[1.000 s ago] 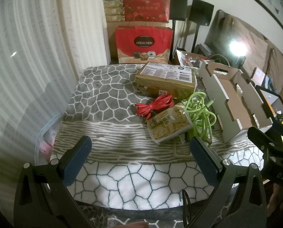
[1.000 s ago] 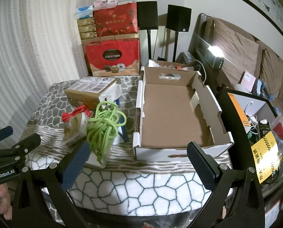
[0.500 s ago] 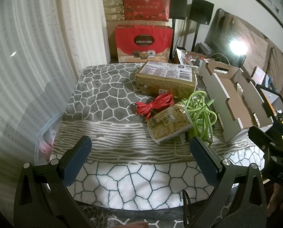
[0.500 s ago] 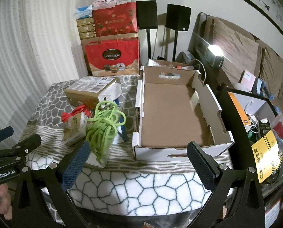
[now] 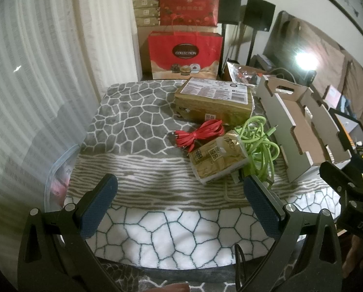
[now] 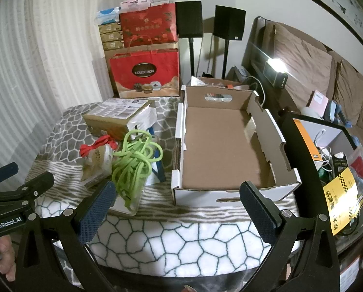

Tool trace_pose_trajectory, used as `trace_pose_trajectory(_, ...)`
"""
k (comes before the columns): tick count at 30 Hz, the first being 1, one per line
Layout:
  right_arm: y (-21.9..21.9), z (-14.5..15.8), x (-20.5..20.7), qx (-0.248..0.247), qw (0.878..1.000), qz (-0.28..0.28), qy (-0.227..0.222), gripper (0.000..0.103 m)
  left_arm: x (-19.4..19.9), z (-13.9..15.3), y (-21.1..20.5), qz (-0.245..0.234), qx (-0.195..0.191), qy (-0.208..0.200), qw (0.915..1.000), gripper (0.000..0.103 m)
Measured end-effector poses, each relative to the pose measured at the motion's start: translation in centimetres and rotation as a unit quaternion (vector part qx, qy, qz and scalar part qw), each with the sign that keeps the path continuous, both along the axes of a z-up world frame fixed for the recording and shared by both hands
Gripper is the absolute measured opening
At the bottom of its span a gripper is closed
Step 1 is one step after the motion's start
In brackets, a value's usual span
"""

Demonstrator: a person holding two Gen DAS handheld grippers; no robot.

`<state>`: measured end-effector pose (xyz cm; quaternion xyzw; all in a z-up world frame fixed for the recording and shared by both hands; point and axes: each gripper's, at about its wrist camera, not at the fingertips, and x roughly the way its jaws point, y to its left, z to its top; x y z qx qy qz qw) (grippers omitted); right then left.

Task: Organize objects

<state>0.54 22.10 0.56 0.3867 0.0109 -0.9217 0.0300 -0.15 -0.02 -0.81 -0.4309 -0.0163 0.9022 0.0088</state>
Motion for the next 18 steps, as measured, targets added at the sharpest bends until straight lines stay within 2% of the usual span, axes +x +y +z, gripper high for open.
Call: trace_pose_trajectory(18, -0.09, -0.01, -0.04, 0.000, 1.000, 0.000, 0.000, 0.103, 0.11, -0.17, -0.06, -0.002, -0.002, -0.001, 1.0000, 0.103)
